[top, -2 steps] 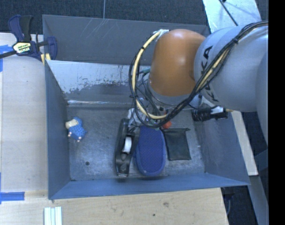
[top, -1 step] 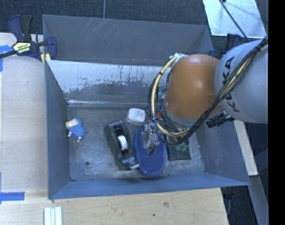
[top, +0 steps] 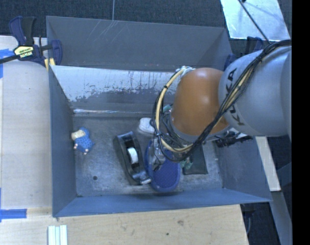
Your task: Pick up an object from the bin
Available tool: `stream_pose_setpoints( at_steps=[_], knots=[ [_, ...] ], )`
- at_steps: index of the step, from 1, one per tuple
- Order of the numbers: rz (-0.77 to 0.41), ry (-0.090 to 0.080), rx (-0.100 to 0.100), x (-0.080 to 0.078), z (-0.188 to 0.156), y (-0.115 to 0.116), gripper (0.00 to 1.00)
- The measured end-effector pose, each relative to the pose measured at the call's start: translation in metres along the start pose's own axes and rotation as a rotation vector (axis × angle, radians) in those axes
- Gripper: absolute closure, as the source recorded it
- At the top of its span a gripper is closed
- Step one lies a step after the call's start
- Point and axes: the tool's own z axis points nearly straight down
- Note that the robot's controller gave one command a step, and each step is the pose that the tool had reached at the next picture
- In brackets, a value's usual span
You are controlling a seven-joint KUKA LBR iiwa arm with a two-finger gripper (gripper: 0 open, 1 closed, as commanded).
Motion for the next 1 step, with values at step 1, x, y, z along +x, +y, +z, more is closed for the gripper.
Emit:
stream_pose_setpoints(
  at_steps=[1],
  knots=[
    [0.001,-0.003,0.000,-0.0007,-0.0014,-0.0002,0.00]
  ],
)
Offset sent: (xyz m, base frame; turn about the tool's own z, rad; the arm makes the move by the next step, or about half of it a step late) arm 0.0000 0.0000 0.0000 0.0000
